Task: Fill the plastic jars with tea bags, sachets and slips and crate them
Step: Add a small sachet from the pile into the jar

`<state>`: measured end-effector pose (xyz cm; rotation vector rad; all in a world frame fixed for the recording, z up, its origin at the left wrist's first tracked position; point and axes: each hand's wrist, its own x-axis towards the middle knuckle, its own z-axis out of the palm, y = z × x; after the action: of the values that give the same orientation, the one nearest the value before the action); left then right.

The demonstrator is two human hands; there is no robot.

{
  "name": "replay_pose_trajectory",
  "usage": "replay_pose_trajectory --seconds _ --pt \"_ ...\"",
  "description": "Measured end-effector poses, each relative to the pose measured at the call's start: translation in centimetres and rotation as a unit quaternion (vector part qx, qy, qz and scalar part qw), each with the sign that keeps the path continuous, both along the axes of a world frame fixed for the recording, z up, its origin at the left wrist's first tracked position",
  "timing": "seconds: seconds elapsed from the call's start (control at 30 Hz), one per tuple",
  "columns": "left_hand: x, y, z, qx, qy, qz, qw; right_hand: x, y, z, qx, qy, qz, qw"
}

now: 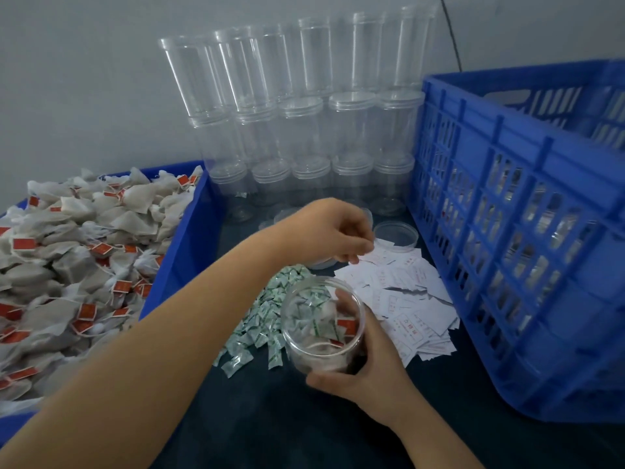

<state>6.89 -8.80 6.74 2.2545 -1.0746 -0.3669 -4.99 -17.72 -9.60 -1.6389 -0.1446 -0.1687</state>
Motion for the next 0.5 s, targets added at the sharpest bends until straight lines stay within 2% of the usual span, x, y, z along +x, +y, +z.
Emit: replay_pose_trajectory --seconds 0.1,0.2,0.33,0.5 --pt "3.1 -1.1 -4.1 0.128 -0.077 0.018 0.989 -0.1 0.0 -0.1 -0.005 -0.003 0.008 1.000" --pt "5.2 -1.3 -7.8 0.195 -0.057 0.019 0.979 0.0 0.1 -0.2 -0.007 -0.013 0.008 1.000" --pt "5.9 -1.1 -10.9 0.180 -0.055 -0.014 0.982 0.3 0.2 -0.3 -0.017 -0.028 0.003 0.999" --pt "6.0 -1.9 -11.3 0.144 -0.009 -0.025 0.989 0.4 0.3 -0.5 -0.006 -0.032 0.000 0.999"
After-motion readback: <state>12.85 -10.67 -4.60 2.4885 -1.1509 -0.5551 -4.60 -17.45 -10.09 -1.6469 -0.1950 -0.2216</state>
